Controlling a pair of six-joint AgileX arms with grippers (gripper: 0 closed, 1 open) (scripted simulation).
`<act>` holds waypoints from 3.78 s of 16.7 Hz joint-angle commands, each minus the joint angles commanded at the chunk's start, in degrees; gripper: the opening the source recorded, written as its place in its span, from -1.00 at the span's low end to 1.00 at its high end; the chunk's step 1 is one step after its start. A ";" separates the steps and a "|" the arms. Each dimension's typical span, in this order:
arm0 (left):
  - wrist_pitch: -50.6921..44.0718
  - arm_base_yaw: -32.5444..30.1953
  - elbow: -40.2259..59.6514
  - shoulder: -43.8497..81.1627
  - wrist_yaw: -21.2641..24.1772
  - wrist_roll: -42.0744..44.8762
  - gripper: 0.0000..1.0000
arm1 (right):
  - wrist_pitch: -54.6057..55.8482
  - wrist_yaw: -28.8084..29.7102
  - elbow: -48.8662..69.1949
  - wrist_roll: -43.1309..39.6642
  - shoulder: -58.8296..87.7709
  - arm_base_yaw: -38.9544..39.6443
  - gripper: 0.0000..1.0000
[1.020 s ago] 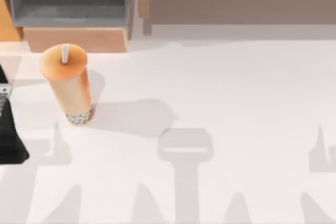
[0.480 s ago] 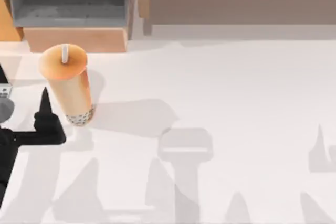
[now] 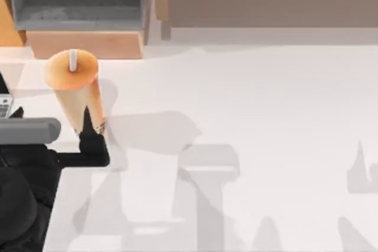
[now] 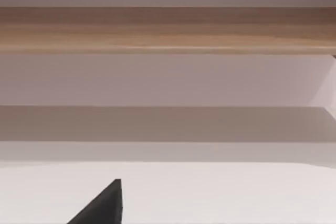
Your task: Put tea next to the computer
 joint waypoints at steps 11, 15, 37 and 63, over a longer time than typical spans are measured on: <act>10.30 -3.98 -0.05 11.69 -3.59 -0.23 1.00 | 0.00 0.00 0.00 0.00 0.00 0.00 1.00; 8.89 -0.75 4.13 15.04 -0.24 0.15 1.00 | 0.00 0.00 0.00 0.00 0.00 0.00 1.00; 5.18 6.48 15.97 22.09 7.12 1.01 -0.81 | 0.00 0.00 0.00 0.00 0.00 0.00 1.00; 1.80 8.05 18.90 13.96 8.51 1.35 -1.00 | 0.00 0.00 0.00 0.00 0.00 0.00 1.00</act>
